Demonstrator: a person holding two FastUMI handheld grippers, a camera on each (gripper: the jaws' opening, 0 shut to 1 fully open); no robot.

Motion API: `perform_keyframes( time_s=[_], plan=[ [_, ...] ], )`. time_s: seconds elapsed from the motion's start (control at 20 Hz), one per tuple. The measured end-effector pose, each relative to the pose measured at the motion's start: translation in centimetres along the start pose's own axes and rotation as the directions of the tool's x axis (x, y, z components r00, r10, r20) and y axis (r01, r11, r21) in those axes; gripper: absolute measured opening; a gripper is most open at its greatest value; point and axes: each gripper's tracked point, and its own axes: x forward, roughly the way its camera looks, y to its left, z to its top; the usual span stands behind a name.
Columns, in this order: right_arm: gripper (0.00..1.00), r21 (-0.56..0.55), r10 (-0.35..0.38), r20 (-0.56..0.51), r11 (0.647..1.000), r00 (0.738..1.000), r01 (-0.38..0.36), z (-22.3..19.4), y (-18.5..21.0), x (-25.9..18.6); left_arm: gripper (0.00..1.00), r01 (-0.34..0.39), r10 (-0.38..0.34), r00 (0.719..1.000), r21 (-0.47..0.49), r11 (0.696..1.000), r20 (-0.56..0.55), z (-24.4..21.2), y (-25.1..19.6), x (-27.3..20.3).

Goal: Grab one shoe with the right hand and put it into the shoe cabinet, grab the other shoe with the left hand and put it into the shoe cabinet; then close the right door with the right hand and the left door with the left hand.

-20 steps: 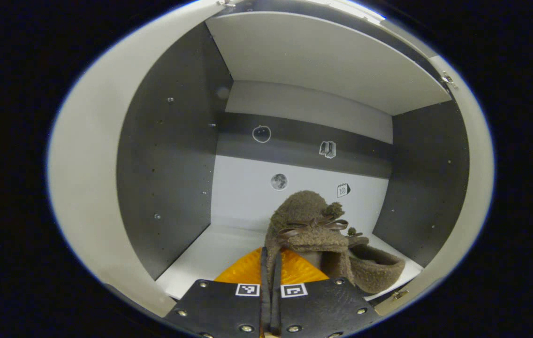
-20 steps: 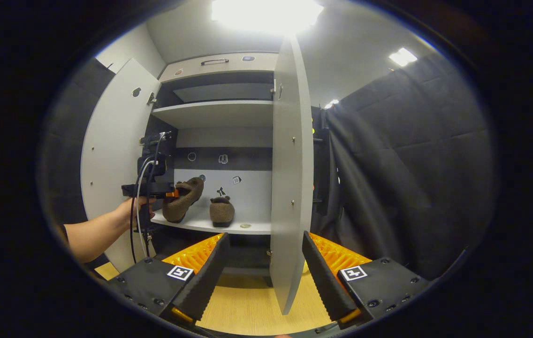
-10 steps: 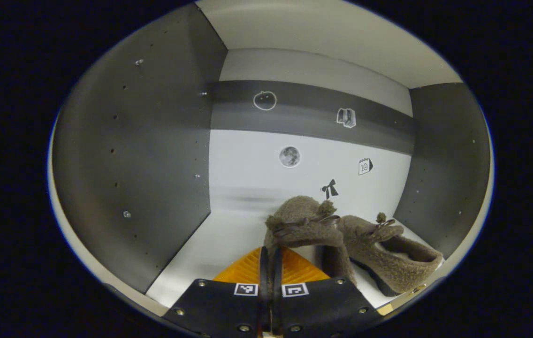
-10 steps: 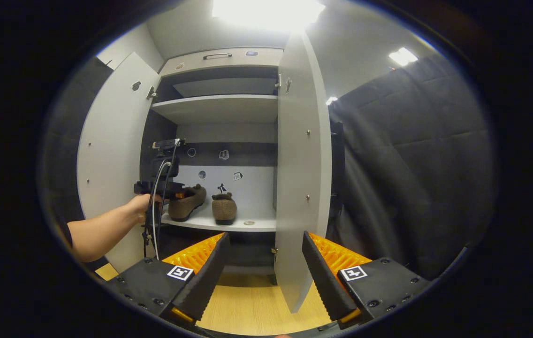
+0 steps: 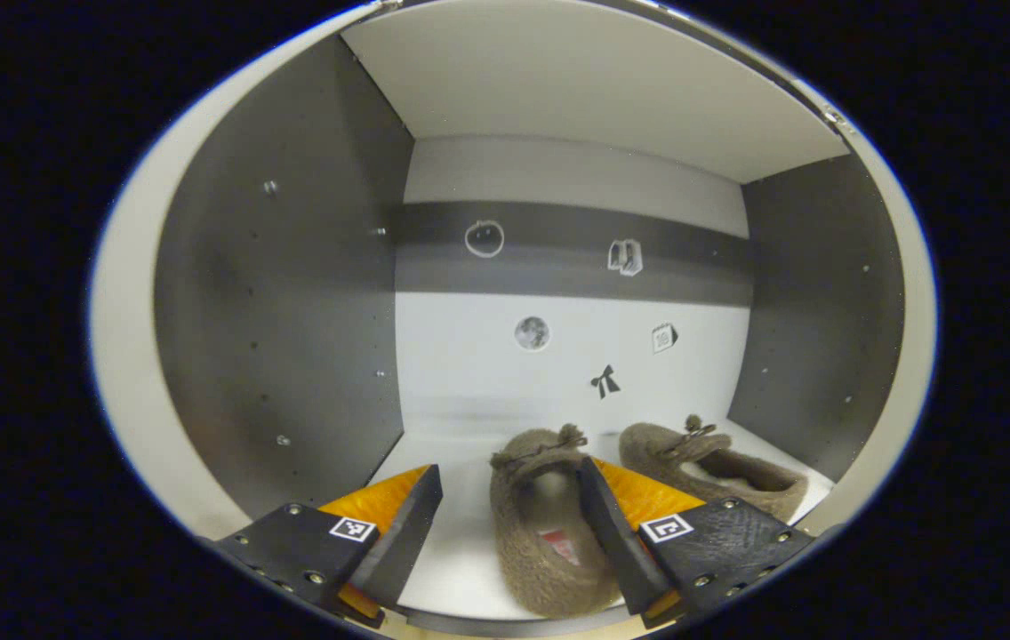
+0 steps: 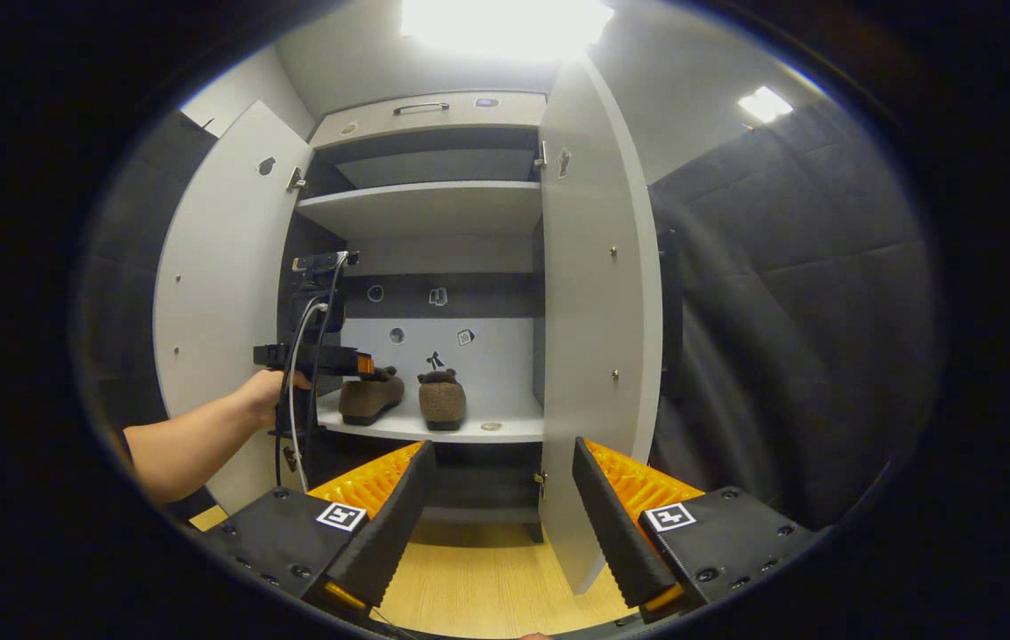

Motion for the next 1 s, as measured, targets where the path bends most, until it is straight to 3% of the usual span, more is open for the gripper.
perform_keyframes(
  time_s=[0.15,0.3,1.0],
  plan=[
    [0.98,0.002,0.034,0.017,0.999,0.999,-0.034,0.9,0.0,-0.6,0.95,0.008,-0.009,0.998,0.013,1.000,0.059,2.0,-0.4,-5.0],
    [0.98,0.015,0.065,0.029,0.998,0.998,-0.065,1.4,0.1,-1.1,0.92,0.006,-0.008,0.995,0.019,1.000,0.104,2.7,-0.4,-9.9],
    [0.98,0.029,0.173,0.077,0.984,0.982,-0.175,3.2,0.3,-2.8,0.95,-0.053,0.047,0.986,0.040,0.998,0.160,1.1,2.4,-28.9]
  ],
)
